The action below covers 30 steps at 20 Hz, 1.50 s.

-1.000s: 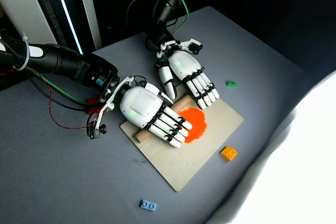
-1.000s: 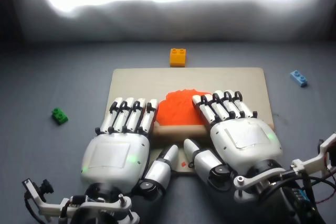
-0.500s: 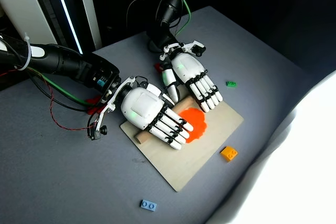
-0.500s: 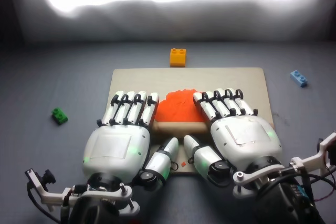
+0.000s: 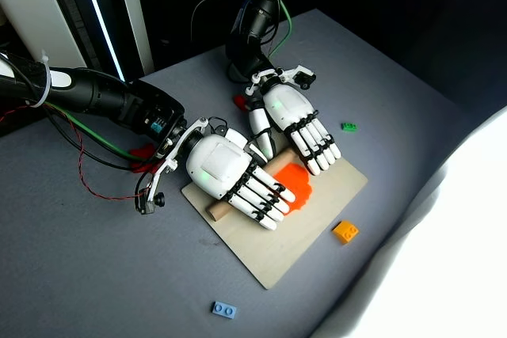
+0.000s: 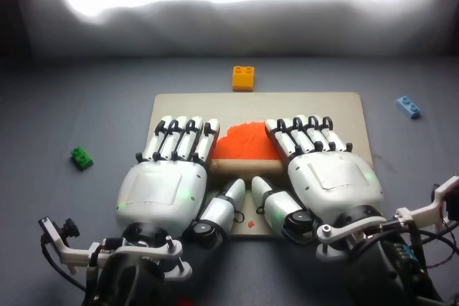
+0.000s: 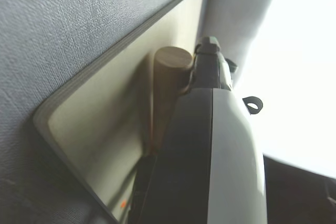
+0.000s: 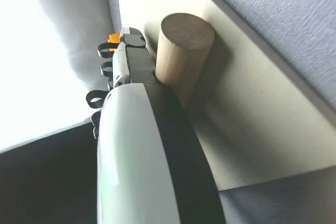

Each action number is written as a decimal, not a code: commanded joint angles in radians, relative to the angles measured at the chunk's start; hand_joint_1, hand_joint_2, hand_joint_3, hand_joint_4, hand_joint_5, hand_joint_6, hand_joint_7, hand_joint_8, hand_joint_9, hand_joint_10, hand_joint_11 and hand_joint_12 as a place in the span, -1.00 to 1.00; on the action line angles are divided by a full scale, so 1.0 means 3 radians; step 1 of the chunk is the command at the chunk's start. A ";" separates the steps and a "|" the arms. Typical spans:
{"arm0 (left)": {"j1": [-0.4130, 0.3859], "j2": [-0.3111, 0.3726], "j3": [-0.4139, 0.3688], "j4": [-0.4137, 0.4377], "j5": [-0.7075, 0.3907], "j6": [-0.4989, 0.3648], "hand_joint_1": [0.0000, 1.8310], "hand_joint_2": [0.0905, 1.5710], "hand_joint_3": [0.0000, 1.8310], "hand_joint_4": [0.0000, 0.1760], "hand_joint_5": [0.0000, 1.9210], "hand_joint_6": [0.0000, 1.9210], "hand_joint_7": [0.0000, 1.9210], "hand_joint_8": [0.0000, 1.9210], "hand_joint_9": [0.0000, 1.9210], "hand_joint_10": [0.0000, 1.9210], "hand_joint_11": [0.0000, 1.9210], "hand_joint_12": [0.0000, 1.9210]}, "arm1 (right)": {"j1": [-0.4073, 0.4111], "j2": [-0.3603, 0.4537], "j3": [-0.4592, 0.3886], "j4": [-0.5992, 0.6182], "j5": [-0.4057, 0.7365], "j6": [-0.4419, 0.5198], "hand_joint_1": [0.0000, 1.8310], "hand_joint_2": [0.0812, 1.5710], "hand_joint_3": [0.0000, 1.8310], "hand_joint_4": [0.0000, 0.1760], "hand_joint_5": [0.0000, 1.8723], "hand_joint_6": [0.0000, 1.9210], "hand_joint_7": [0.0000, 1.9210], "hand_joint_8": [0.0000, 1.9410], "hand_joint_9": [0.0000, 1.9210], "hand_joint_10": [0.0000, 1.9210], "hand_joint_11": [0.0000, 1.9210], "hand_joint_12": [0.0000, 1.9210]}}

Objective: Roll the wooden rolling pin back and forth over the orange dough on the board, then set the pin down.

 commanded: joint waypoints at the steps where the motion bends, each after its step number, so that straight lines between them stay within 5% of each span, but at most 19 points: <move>1: -0.0023 -0.0004 0.0024 0.0185 -0.0250 -0.0006 -1.00 0.90 -1.00 -1.00 -0.94 -1.00 -0.97 -1.00 -1.00 -1.00 -1.00 -1.00 | 0.0052 0.0007 0.0022 -0.0184 0.0232 0.0024 -1.00 0.99 -0.95 -1.00 -0.94 -1.00 -0.94 -0.99 -1.00 -1.00 -1.00 -1.00; 30: -0.0222 -0.0086 0.0449 0.0053 0.0033 -0.0006 -1.00 0.92 -0.99 -1.00 -0.92 -0.99 -0.95 -0.99 -0.99 -1.00 -1.00 -1.00 | 0.0140 0.0006 0.0221 -0.0150 0.0110 0.0127 -1.00 1.00 -0.93 -1.00 -0.92 -0.99 -0.94 -0.99 -1.00 -1.00 -1.00 -1.00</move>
